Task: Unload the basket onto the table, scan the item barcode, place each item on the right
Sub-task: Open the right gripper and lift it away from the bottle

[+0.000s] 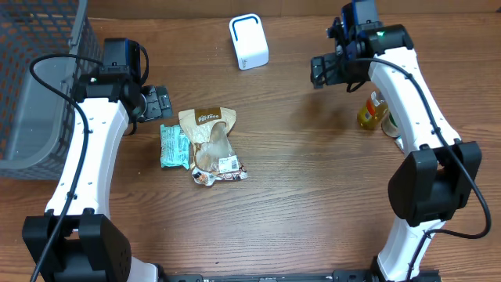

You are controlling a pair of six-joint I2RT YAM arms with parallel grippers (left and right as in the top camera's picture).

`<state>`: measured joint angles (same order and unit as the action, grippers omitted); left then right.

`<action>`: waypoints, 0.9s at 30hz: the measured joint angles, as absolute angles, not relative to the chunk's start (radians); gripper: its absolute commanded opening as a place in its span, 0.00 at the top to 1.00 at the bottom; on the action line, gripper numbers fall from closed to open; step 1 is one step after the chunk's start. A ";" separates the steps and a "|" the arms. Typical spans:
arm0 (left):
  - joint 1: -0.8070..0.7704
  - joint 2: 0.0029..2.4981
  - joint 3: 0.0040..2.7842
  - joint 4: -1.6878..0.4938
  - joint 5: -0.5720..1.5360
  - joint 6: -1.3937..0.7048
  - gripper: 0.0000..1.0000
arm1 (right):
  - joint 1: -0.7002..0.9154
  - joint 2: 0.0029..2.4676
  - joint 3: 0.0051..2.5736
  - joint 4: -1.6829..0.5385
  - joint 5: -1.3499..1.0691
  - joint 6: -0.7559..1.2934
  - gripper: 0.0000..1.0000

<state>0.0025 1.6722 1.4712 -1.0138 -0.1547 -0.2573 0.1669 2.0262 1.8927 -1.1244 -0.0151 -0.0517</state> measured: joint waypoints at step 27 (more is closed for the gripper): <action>0.002 1.672 1.471 -1.014 -0.155 -0.257 0.01 | -0.133 1.574 1.897 -1.383 -0.044 0.210 0.00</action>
<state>0.0025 1.6722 1.4708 -1.0138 -0.1547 -0.2573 -0.1329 1.5738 1.8973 -1.3827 -0.0441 0.2104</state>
